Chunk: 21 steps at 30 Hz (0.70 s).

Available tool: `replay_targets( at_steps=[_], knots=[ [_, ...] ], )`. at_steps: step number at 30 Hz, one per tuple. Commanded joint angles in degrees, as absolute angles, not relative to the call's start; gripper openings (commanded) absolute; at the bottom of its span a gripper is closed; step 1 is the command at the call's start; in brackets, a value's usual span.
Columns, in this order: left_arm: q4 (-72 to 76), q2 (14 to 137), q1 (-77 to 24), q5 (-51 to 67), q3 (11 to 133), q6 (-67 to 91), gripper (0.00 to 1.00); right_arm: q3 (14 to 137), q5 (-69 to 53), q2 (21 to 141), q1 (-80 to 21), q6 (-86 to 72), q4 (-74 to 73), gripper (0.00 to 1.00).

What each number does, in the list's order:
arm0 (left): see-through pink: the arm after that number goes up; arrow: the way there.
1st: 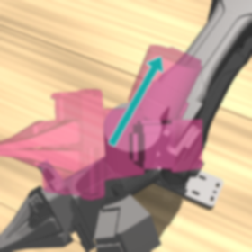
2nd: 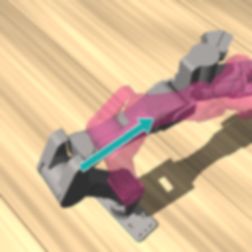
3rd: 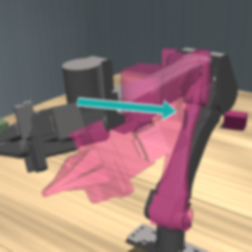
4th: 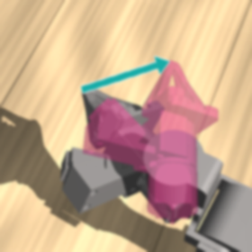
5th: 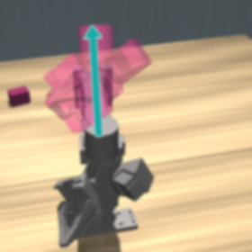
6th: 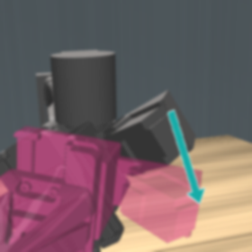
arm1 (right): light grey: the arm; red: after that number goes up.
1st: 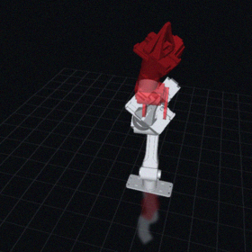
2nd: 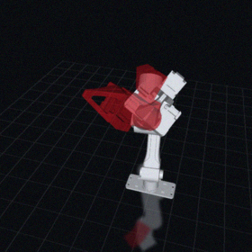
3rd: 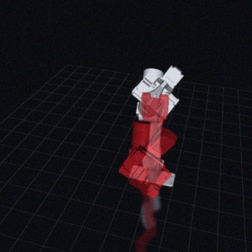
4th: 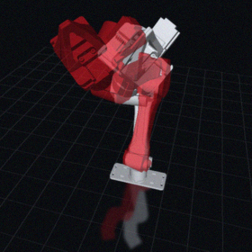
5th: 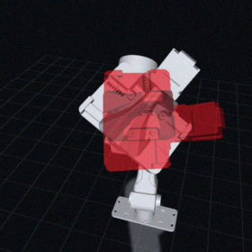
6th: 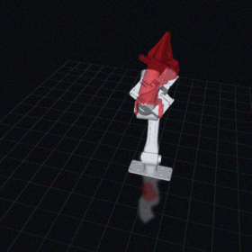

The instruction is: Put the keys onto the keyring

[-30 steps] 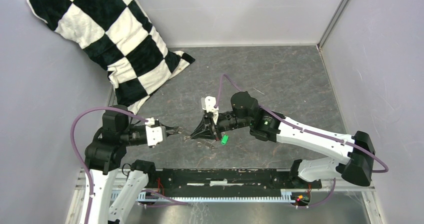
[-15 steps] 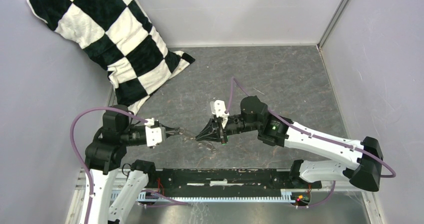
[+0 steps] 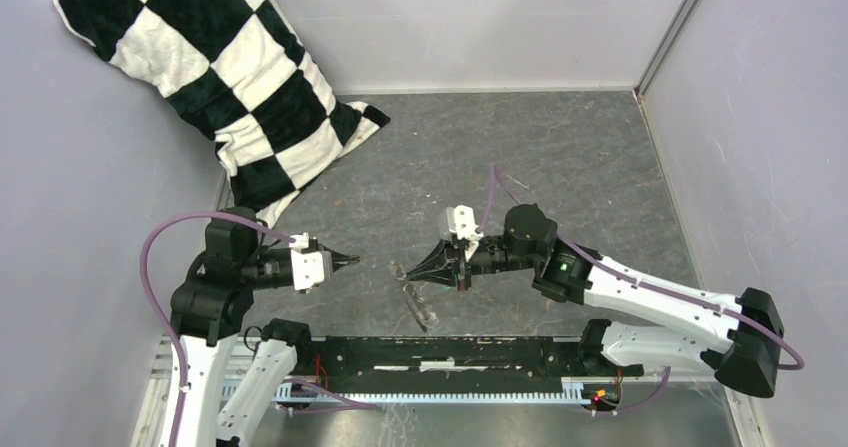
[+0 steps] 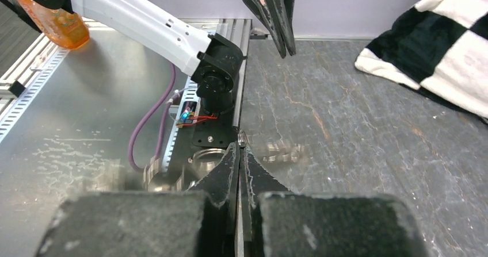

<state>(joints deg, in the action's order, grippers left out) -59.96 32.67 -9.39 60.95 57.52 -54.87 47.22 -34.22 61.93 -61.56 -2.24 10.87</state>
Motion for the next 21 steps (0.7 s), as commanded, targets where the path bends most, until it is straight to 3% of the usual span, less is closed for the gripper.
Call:
replay_targets(
  at_steps=[1, 9, 13, 17, 21],
  knots=[
    [-59.18, 32.89, -9.16, 59.61, 59.17, -55.95, 0.02, 43.57, -33.18, 57.13, -60.54, -4.61, 19.72, 0.01],
    [-59.22, 33.03, -9.19, 59.91, 59.15, -55.99, 0.04, 42.73, -34.06, 56.41, -60.24, -4.74, 22.56, 0.01],
    [-59.22, 33.19, -9.17, 61.78, 59.36, -55.29, 0.33, 43.41, -34.54, 56.87, -60.08, -4.04, 22.56, 0.01],
    [-59.01, 33.84, -9.14, 64.68, 60.04, -53.23, 0.42, 43.59, -35.61, 57.60, -60.11, -3.91, 23.94, 0.01],
    [-56.87, 34.19, -9.14, 66.35, 59.23, -49.88, 0.45, 44.28, -36.61, 58.85, -59.97, -4.16, 25.17, 0.01]
  ],
)
